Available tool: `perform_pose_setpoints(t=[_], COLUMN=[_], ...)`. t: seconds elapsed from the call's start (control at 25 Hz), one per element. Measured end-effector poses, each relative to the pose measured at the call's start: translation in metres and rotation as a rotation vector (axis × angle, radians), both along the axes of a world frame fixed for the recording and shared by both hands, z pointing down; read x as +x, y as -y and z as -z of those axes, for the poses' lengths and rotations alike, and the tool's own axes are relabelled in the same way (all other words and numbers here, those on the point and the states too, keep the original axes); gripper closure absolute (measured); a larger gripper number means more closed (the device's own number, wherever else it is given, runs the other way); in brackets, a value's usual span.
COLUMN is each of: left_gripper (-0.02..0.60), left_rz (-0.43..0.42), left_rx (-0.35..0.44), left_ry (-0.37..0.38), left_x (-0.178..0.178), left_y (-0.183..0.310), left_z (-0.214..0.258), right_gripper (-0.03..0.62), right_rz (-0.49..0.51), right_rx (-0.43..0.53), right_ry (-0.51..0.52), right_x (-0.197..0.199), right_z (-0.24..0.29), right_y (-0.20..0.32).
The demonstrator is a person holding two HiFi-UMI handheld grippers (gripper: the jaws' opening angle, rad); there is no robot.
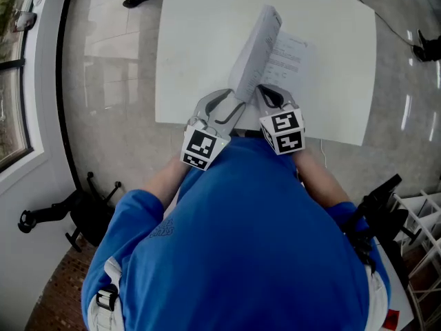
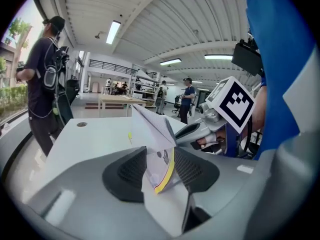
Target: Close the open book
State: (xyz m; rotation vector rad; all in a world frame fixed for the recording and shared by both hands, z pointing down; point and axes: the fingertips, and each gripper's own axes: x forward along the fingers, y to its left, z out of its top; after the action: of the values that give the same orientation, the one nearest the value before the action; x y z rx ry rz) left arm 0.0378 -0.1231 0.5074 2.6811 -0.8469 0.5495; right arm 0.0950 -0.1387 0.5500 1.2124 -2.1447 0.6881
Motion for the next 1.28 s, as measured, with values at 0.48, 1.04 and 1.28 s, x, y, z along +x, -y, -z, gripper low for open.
perform_pose_setpoints(t=[0.48,1.04,1.28], left_gripper=[0.42,0.436,0.449], left_rz=[-0.214,-0.364,-0.44], left_rx=[-0.002,-0.065,-0.087], left_ry=[-0.012,0.047,0.085], left_x=[0.064,0.113,0.131], left_y=[-0.018,-0.035,-0.046], left_z=[-0.001,-0.031,-0.044], right_gripper=[0.591,0.591,0.591], right_rz=[-0.17,-0.169,-0.174], right_rx=[-0.045,-0.127,-0.165], right_ry=[0.006,-0.073,-0.086], right_x=[0.055,0.088,0.102], right_z=[-0.008,-0.04,-0.051], right_y=[-0.028,-0.057,-0.07])
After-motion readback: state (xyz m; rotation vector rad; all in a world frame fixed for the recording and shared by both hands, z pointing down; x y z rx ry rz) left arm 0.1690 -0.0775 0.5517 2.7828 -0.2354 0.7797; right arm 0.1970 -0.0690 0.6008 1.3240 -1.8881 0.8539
